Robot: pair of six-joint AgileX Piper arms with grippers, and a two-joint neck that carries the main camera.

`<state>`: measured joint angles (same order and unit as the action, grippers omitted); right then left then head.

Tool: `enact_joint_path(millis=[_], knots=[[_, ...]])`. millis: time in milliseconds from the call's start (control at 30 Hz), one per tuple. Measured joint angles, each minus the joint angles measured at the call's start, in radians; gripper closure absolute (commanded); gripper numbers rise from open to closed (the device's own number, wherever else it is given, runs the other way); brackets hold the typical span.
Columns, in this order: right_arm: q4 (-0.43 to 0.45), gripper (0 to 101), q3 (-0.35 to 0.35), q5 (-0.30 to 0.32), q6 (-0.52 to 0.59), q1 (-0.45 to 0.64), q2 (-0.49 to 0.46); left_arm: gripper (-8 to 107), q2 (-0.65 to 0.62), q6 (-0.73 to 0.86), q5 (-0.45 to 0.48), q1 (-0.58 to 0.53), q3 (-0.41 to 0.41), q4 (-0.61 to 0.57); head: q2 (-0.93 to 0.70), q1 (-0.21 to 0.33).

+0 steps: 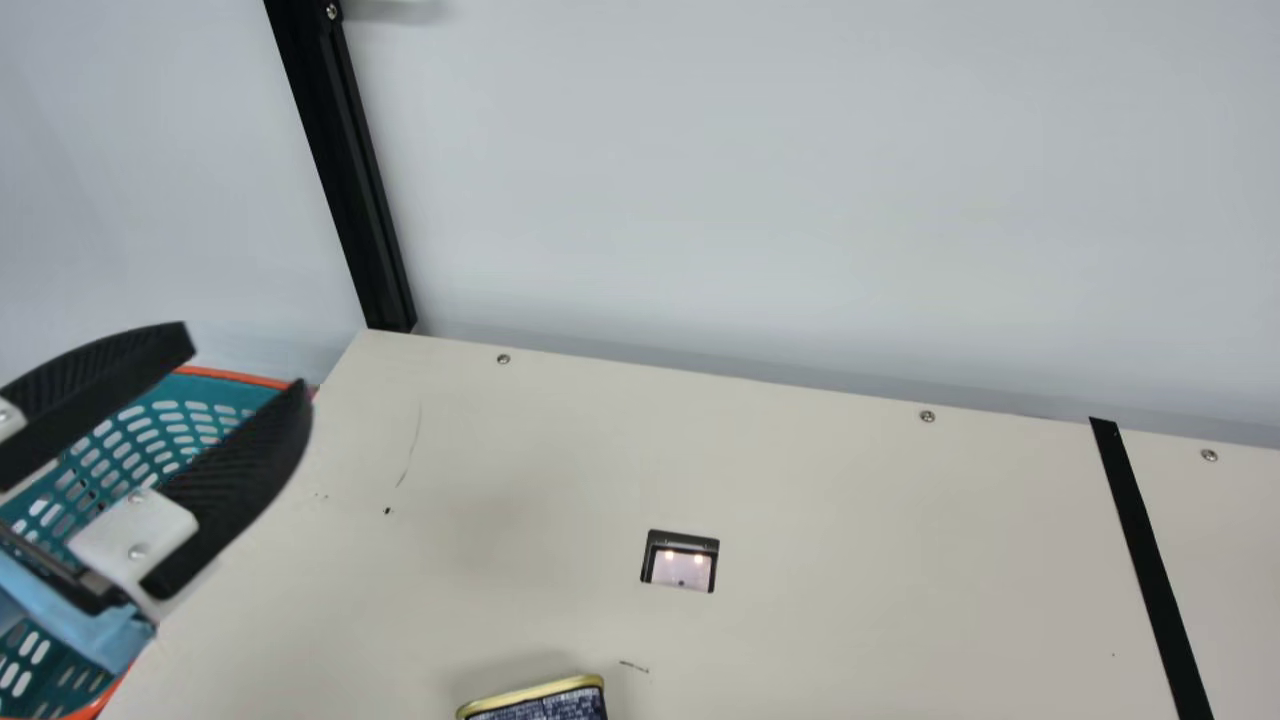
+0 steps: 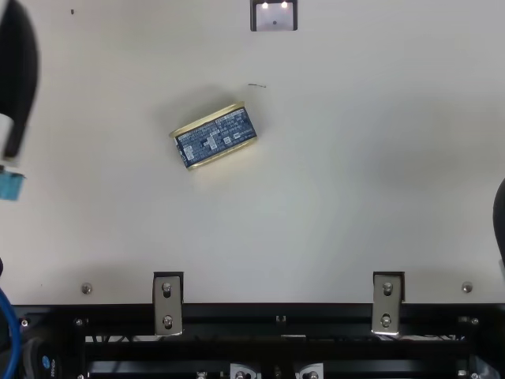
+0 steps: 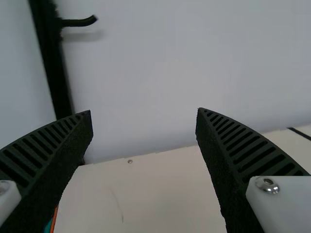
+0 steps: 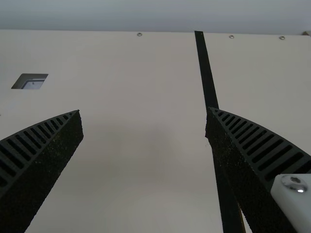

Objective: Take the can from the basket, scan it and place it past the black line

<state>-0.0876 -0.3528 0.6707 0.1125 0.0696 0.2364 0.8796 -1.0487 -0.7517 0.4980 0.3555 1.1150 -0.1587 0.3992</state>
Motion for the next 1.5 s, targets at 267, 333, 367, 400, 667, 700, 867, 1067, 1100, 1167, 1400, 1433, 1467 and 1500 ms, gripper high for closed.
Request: enact_joint_path(millis=[267,333,367,400,667,700,867,1067,1100,1167,1400,1433,1467,1500], knots=[[0.0,0,0.0,0.0,0.0,0.0,0.0,9,0.005,0.033,0.005,0.006,-0.043,-0.194,0.0,0.005],[0.0,0,-0.004,0.0,0.0,-0.003,0.003,9,0.005,0.033,0.007,0.006,-0.043,-0.194,0.0,0.005],[0.001,0,-0.009,-0.005,0.001,-0.01,0.01,9,0.005,0.033,0.005,0.006,-0.043,-0.196,0.0,0.005],[0.003,0,-0.016,-0.012,0.008,-0.018,0.018,9,0.005,0.033,0.005,0.006,-0.043,-0.196,0.0,0.005],[0.037,0,-0.13,-0.06,0.101,-0.144,0.164,9,0.005,0.033,0.005,0.006,-0.043,-0.196,0.0,0.005],[0.044,0,-0.153,-0.06,0.117,-0.167,0.192,9,0.005,0.033,0.005,0.006,-0.043,-0.196,0.0,0.005],[0.067,0,-0.274,-0.046,0.205,-0.28,0.334,9,0.005,0.033,0.005,0.006,-0.043,-0.196,0.0,0.0],[0.019,0,-0.435,0.003,0.338,-0.415,0.507,9,0.005,0.033,0.005,0.006,-0.043,-0.196,0.0,0.005],[0.004,0,-0.461,0.013,0.365,-0.431,0.537,9,0.005,0.033,0.005,0.006,-0.043,-0.196,0.0,0.005],[-0.024,0,-0.509,0.035,0.416,-0.45,0.596,9,0.005,0.033,0.005,0.006,-0.043,-0.196,0.0,0.005],[-0.161,0,-0.677,0.135,0.655,-0.43,0.782,9,0.005,0.033,0.005,0.006,-0.043,-0.196,0.0,0.0],[-0.181,0,-0.7,0.154,0.694,-0.421,0.808,9,0.005,0.033,0.005,0.006,-0.043,-0.196,0.0,0.0],[-0.201,0,-0.722,0.171,0.733,-0.411,0.834,9,0.005,0.033,0.005,0.006,-0.043,-0.196,0.0,0.0],[-0.214,0,-0.739,0.183,0.764,-0.4,0.858,9,0.005,0.033,0.005,0.006,-0.043,-0.196,0.0,0.0]])
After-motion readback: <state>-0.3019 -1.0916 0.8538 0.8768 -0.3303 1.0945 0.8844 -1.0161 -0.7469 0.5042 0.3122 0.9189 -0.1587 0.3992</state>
